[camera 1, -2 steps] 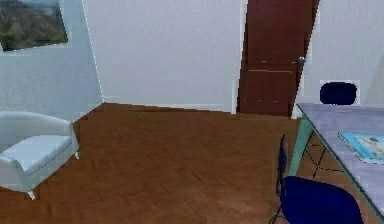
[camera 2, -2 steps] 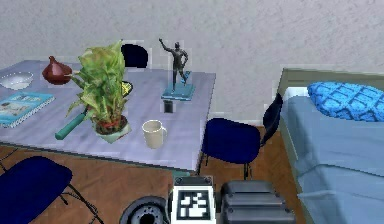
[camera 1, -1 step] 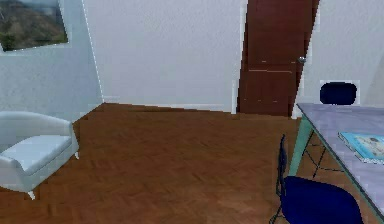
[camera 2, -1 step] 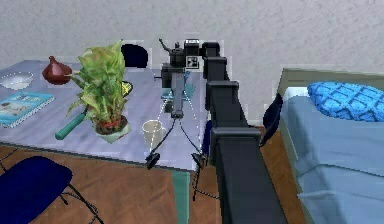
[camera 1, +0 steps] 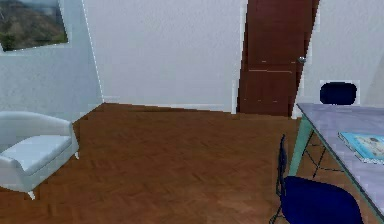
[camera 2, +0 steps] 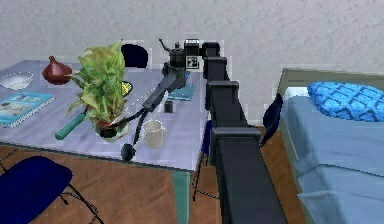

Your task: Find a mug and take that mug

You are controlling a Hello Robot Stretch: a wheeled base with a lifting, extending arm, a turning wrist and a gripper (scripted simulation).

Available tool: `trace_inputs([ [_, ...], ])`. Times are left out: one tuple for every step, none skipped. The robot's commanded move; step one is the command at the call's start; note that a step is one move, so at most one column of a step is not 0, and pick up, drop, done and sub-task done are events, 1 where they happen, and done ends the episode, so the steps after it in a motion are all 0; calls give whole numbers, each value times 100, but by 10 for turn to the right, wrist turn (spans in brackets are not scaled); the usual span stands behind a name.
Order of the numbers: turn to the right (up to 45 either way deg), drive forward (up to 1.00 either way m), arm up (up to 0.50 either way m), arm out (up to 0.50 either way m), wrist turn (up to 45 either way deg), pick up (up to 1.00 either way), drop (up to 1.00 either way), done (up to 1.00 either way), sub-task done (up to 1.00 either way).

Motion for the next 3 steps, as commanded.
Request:
trace_inputs([
  [0, 0, 0, 0, 450, 0, 0, 0, 0],
  [0, 0, 0, 0, 450, 0, 0, 0, 0],
  [0, 0, 0, 2, 0, 0, 0, 0, 0],
])
